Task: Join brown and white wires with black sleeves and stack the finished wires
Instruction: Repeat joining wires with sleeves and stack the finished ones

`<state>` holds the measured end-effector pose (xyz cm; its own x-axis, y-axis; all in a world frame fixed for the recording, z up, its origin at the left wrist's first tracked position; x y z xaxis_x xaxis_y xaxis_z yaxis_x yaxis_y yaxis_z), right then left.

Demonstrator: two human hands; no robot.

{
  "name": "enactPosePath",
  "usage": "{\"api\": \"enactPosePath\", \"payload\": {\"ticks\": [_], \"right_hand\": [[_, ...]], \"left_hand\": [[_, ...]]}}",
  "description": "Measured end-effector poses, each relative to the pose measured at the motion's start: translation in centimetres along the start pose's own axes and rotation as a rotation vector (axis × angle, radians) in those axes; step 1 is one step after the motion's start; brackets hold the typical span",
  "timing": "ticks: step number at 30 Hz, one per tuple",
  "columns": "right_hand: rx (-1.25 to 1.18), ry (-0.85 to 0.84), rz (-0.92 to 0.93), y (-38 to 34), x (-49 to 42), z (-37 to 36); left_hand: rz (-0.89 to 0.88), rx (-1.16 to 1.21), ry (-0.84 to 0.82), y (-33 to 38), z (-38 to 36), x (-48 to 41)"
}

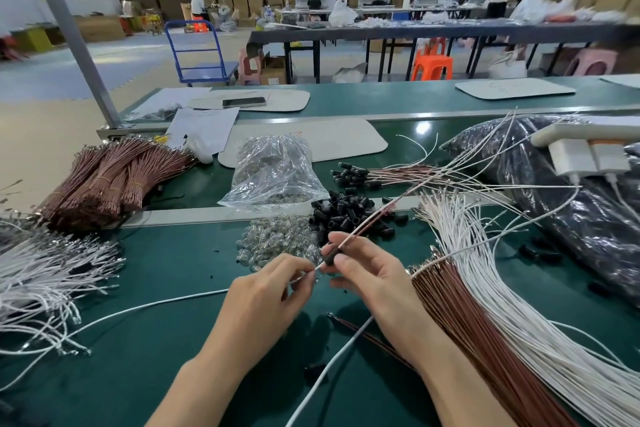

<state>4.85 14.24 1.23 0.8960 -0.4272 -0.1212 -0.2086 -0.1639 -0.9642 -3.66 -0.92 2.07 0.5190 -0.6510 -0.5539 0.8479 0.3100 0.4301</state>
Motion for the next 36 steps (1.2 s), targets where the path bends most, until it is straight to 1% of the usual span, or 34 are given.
{"api": "enactPosePath", "payload": {"ticks": [2, 5, 7, 10, 15, 19, 22, 29, 36], "right_hand": [[-0.013, 0.042, 0.007, -0.1, -0.1, 0.3], [-0.138, 0.146, 0.013, -0.6, -0.4, 1.8], [-0.199, 0.176, 0.020, -0.6, -0.6, 2.5], [-0.174, 0.155, 0.008, -0.1, -0.6, 2.1], [-0.089, 0.050, -0.002, 0.4, -0.5, 0.6], [-0.161, 0.127, 0.016, -0.2, -0.6, 1.6], [-0.208, 0.147, 0.013, -0.4, -0.6, 2.0], [-0.096, 0.045, -0.028, 0.4, -0.2, 0.1], [-0.193, 0.082, -0.027, 0.2, -0.5, 0.7]], "left_hand": [[0.021, -0.009, 0.003, -0.3, 0.1, 0.0], [0.088, -0.003, -0.001, -1.5, 0.4, 0.1], [0.115, 0.023, -0.006, -1.8, 0.3, 0.2], [0.110, 0.052, -0.009, -1.3, 0.1, 0.3], [0.100, 0.064, -0.021, -0.6, -0.3, 0.3], [0.142, 0.083, -0.033, -1.0, -0.2, 0.2], [0.161, 0.081, -0.038, -1.3, -0.5, 0.3], [0.182, 0.155, -0.019, -1.1, -1.2, 0.3], [0.248, 0.337, -0.056, -1.5, -1.5, 0.3]]}}
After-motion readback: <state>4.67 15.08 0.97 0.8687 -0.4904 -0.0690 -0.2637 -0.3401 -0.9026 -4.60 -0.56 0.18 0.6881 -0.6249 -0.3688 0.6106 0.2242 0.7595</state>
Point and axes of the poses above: each hand's wrist, its own x-axis away from the middle knuckle, its own z-axis out of the back of the hand, y = z × x, the point moved 4 cm from there along -x, towards the middle knuckle, and after that the axes turned 1 degree about z, right-handed, at the moved point
